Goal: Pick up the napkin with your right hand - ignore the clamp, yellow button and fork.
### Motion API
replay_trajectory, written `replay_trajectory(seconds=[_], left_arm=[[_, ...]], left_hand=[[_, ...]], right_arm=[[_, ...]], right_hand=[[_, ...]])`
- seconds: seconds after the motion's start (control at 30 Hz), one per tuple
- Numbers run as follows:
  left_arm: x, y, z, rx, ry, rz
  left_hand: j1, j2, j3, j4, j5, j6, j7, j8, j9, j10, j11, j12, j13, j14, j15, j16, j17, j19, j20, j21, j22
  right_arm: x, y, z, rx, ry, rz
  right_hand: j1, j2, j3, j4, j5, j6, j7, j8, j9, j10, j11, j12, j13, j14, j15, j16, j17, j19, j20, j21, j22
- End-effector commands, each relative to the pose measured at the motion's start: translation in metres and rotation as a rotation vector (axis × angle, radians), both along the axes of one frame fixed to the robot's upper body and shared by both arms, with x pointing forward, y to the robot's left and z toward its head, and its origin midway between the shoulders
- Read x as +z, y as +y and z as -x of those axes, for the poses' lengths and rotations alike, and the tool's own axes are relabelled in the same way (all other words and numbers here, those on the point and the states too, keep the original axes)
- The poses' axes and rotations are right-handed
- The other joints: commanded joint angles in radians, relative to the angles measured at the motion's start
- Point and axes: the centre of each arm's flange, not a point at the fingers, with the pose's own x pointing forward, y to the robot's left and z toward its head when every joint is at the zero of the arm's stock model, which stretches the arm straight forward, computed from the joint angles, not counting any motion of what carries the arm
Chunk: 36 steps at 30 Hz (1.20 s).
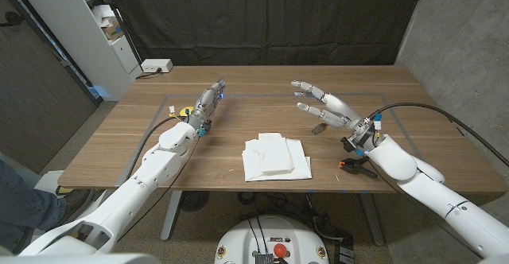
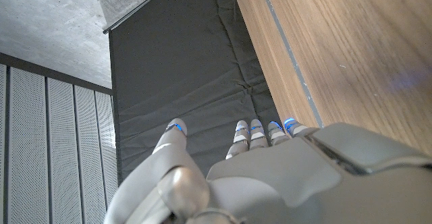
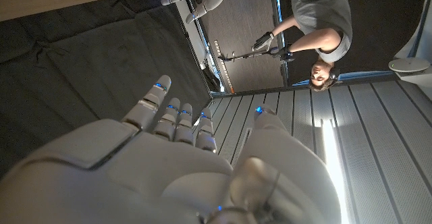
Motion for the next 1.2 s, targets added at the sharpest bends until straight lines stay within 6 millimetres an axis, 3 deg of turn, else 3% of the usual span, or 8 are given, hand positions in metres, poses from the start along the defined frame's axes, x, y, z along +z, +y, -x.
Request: replay_trajectory(seconds=[0.03, 1.2], left_arm=[[0.003, -0.001, -0.003, -0.003, -0.005, -0.004], [0.015, -0.004, -0.002, -0.001, -0.016, -0.011]], left_hand=[[0.003, 0.008, -0.002, -0.005, 0.0, 0.005, 0.004, 0.002, 0.003, 0.0, -0.003, -0.003, 0.003, -0.002, -0.002, 0.0, 0.004, -0.042, 0.008, 0.005, 0.006], [0.002, 0.011, -0.005, -0.009, 0.0, 0.006, 0.004, 0.001, 0.003, 0.0, -0.003, -0.003, 0.003, -0.002, -0.002, 0.0, 0.004, -0.042, 0.009, 0.006, 0.006]], right_arm=[[0.002, 0.006, 0.004, -0.03, -0.07, 0.074], [-0.007, 0.022, 0.007, -0.128, -0.24, 0.235]], right_hand=[[0.007, 0.003, 0.003, -0.007, 0.004, -0.009, 0.001, -0.004, 0.004, -0.007, -0.002, 0.002, 0.006, -0.005, 0.0, -0.002, 0.001, -0.007, 0.002, -0.003, 0.002], [0.03, 0.006, 0.014, -0.027, 0.009, -0.019, -0.001, -0.003, 0.004, -0.02, -0.002, 0.003, 0.006, -0.02, 0.003, -0.008, -0.004, -0.019, 0.006, -0.004, 0.002]])
